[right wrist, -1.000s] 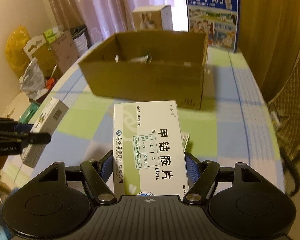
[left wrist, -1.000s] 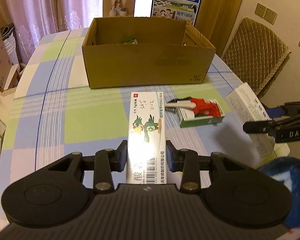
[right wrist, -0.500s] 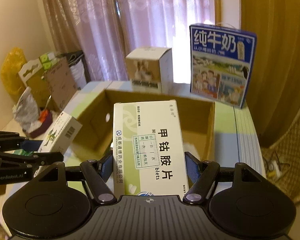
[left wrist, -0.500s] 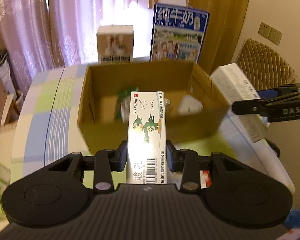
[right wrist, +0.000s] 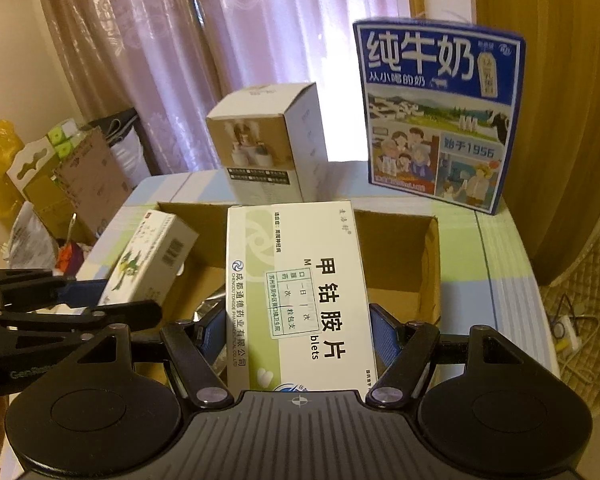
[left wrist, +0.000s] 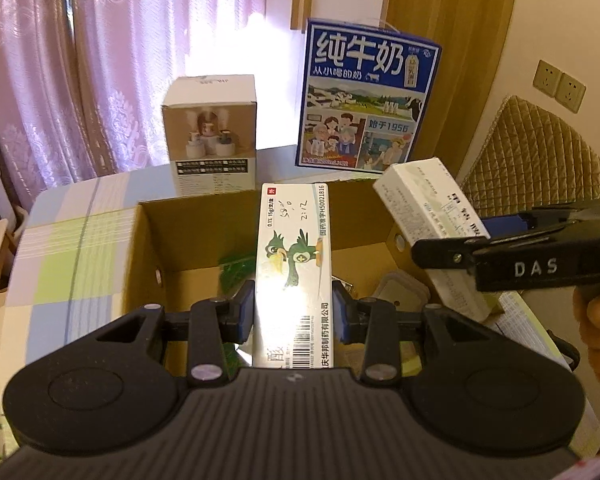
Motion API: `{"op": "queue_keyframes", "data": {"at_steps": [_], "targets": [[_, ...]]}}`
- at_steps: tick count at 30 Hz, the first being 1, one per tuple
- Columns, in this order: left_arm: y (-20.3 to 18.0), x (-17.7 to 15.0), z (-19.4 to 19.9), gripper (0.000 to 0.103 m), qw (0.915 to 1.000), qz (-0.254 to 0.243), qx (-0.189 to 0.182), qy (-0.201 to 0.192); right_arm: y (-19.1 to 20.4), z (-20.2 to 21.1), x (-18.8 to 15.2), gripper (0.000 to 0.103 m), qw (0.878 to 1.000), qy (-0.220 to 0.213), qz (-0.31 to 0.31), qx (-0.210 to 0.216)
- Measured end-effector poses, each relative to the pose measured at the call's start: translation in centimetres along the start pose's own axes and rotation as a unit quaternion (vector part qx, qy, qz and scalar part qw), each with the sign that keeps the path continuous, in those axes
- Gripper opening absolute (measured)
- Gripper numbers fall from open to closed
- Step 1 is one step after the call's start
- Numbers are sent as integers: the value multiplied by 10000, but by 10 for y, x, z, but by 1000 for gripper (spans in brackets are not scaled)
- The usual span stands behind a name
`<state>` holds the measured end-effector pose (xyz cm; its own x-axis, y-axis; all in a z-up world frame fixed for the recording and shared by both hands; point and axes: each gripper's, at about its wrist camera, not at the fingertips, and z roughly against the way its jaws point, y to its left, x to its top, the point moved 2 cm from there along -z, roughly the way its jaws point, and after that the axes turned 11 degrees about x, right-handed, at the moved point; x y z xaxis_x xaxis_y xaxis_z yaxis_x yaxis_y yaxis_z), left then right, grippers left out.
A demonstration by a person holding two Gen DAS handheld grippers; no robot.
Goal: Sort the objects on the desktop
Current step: 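Open both tools to drop the two boxes into the cardboard box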
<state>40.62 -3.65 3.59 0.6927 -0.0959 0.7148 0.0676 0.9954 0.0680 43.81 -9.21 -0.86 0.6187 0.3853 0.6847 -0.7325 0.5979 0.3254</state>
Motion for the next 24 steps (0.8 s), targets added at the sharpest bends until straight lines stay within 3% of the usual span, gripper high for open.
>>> {"op": "queue_keyframes", "data": {"at_steps": [4,6,9,17,24], "targets": [[-2,0,-20,33,9999,74,-86,7,-7,-12,-4,69,9999,67,-48,-60],[-2,-2,-26,43,9999,76,-66,7,-11,-17,-6,69,9999,95,-81,-84],[1,-7,-28,43,9999,89,-72,12,-14,-21,-10,69,9998,129,-96,-112],[18,-23,-15,44,9997,219,48,-50,-9,-24,-14,72,10000,5,-64,-4],[24,-37,8,52,9994,259,100,-188,-4,-1,-16,76,9999,-169,6,-21]]}}
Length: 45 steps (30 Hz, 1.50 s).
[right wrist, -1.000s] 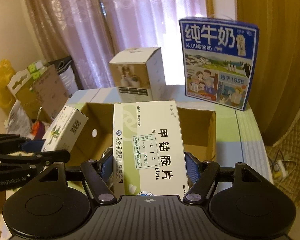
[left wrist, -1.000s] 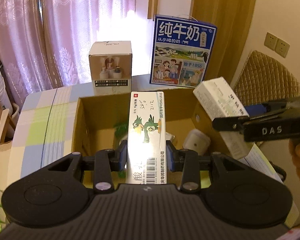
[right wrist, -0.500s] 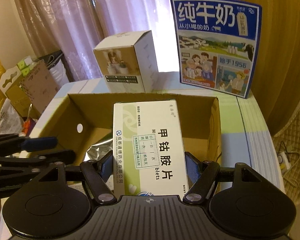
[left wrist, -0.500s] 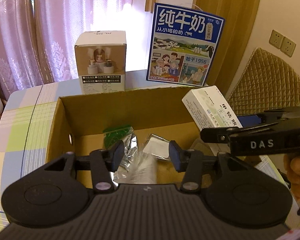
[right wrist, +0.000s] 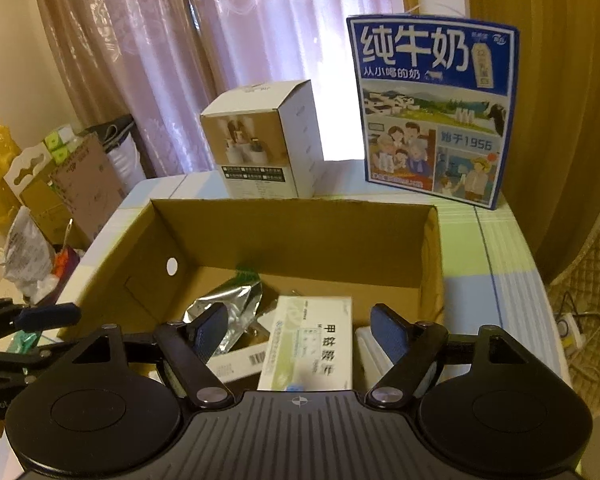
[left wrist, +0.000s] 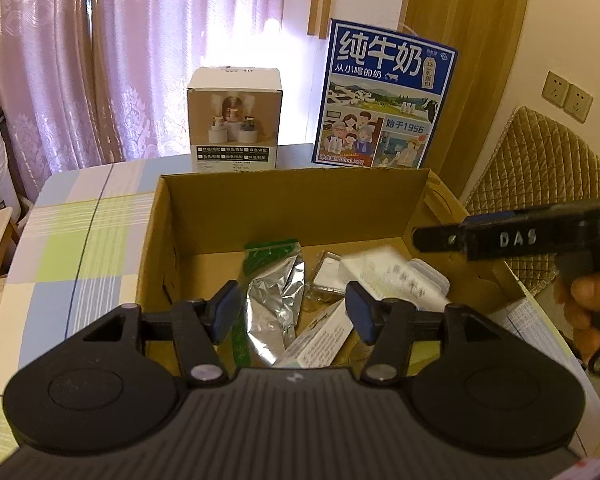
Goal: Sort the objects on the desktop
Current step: 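Open both tools to drop the two boxes into the cardboard box, then move both open tools back toward the red packet and green spray box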
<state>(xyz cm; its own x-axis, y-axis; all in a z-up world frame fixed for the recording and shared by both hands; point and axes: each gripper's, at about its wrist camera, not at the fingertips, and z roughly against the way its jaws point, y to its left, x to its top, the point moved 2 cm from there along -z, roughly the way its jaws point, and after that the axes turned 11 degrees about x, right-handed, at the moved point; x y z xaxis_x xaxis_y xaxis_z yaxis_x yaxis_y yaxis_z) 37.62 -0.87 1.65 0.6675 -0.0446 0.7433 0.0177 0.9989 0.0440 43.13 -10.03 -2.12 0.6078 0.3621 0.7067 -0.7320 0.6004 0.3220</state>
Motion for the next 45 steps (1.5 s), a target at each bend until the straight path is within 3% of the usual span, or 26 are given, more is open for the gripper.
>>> {"op": "queue_keyframes", "data": {"at_steps": [6,13,17,28,37,45], "targets": [[-1,-17,26,56,10000,65,-10,0,8,37,-16,77,9999,-139,-18,17],[-9,-46,69,65,9999,145,-33,54,32,91,-56,87,9992,-263,290,57],[-18,-72,95,77,9998,101,-99,135,40,112,-90,91,9991,-22,403,136],[-40,-135,150,87,9989,-152,-18,443,36,146,-175,93,9968,609,484,166],[-45,-156,170,93,9985,-200,66,502,32,161,-196,94,9944,801,676,90],[-47,-170,167,95,9975,-321,106,615,26,147,-205,94,9876,1098,1120,74]]}}
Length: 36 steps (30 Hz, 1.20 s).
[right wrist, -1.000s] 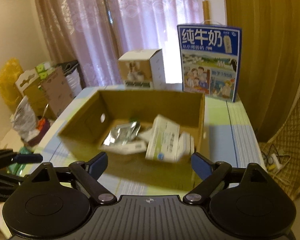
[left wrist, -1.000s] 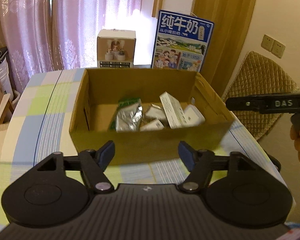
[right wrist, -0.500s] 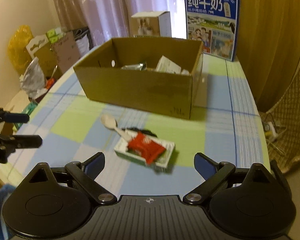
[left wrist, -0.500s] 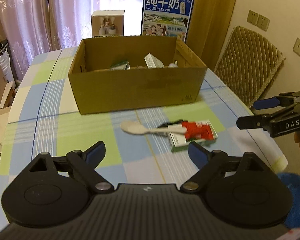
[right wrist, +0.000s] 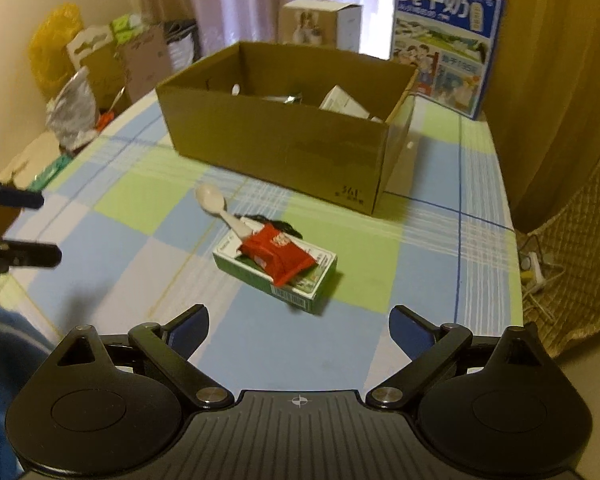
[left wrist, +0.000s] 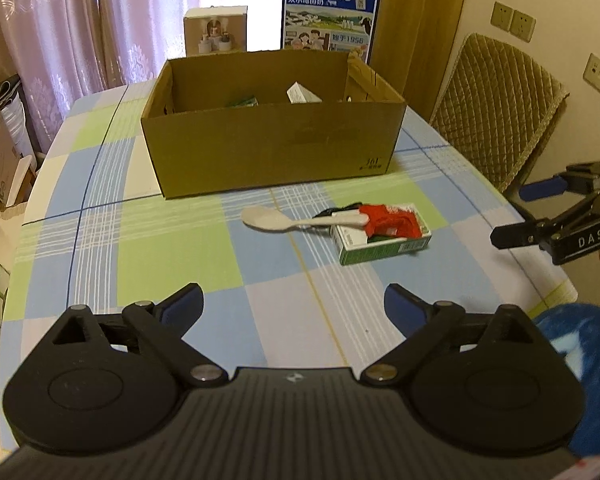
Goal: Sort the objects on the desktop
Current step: 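Move both open tools back toward the red packet and green spray box, then grasp the red snack packet with the right tool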
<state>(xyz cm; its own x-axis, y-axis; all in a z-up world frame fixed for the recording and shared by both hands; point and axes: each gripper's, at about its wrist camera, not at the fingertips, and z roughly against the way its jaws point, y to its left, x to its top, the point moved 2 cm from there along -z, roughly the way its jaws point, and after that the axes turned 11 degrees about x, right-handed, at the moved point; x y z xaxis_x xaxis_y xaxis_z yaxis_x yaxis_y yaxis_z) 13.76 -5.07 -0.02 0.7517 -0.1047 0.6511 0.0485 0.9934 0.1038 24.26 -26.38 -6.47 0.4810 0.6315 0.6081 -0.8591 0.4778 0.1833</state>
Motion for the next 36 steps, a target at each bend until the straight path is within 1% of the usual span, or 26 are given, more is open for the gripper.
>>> {"op": "queue_keyframes", "data": {"at_steps": [6,14,21,29,31,34,36], "targets": [[-1,-2,-21,95,9998,-140,8,149,-11,-27,-3,94,9986,348,392,45],[-5,1,-57,95,9989,-377,-44,287,-25,-61,6,94,9951,584,787,162],[-2,3,-80,95,9983,-447,-104,372,-26,-97,21,94,9875,803,1327,292],[4,3,-96,95,9980,-404,-193,453,-22,-131,34,94,9785,1001,1705,590],[6,3,-98,95,9980,-379,-223,464,-22,-136,34,94,9770,1055,1729,661],[8,2,-101,95,9980,-342,-239,477,-23,-139,34,94,9786,1100,1517,854],[9,0,-102,95,9980,-307,-243,493,-20,-138,32,94,9784,1207,1386,951]]}}
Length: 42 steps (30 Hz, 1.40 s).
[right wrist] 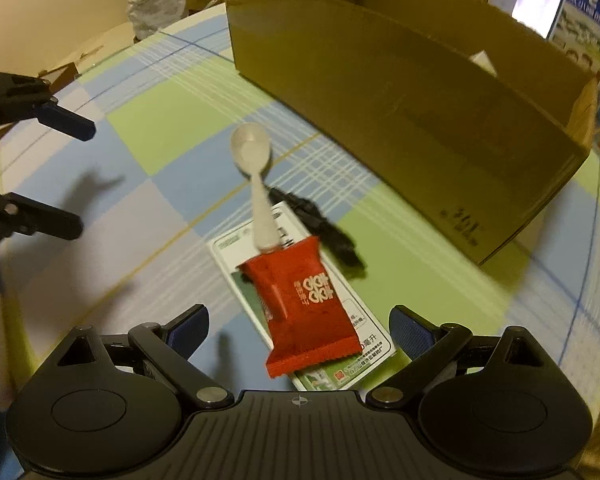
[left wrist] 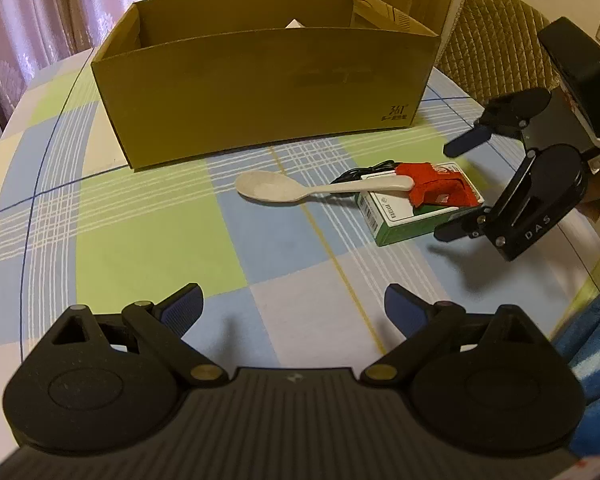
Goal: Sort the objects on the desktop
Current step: 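Grasp the red snack packet with the right tool, then grasp the green-and-white spray box with the left tool while the right tool holds the red packet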
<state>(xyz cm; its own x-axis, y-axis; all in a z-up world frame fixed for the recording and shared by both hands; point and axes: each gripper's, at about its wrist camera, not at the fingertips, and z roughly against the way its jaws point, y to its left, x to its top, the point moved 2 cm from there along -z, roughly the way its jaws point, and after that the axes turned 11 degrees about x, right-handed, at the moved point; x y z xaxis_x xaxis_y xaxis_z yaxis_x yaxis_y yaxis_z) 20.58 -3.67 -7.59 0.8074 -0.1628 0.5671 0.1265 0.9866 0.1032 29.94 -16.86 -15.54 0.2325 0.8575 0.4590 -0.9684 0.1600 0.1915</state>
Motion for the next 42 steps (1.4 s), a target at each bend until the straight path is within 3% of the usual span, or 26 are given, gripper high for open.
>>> {"op": "queue_keyframes", "data": {"at_steps": [8,12,17,21,24,31,35,42], "targets": [[4,-3,8,95,10000,77,9,-36,33,4,-8,94,9933,192,-128,1130],[5,-6,16,95,10000,70,35,-58,42,7,-10,88,9955,5,-294,903],[7,-9,24,95,9999,132,64,-85,26,17,-9,67,9875,-428,-1277,819],[6,-9,26,95,9998,141,68,-87,22,14,-3,54,9877,-429,-1416,498],[4,-8,26,95,9998,147,66,-89,16,9,3,34,9878,-355,-1479,336],[-4,-4,23,95,9999,78,-5,-104,-9,25,-23,32,9807,-543,-1879,80],[-9,-3,20,95,9999,29,-45,-89,-23,29,-36,32,9782,-401,-2003,-380],[-12,-1,18,95,9999,29,-71,-65,7,9,-26,29,9879,-130,-1526,228]]}}
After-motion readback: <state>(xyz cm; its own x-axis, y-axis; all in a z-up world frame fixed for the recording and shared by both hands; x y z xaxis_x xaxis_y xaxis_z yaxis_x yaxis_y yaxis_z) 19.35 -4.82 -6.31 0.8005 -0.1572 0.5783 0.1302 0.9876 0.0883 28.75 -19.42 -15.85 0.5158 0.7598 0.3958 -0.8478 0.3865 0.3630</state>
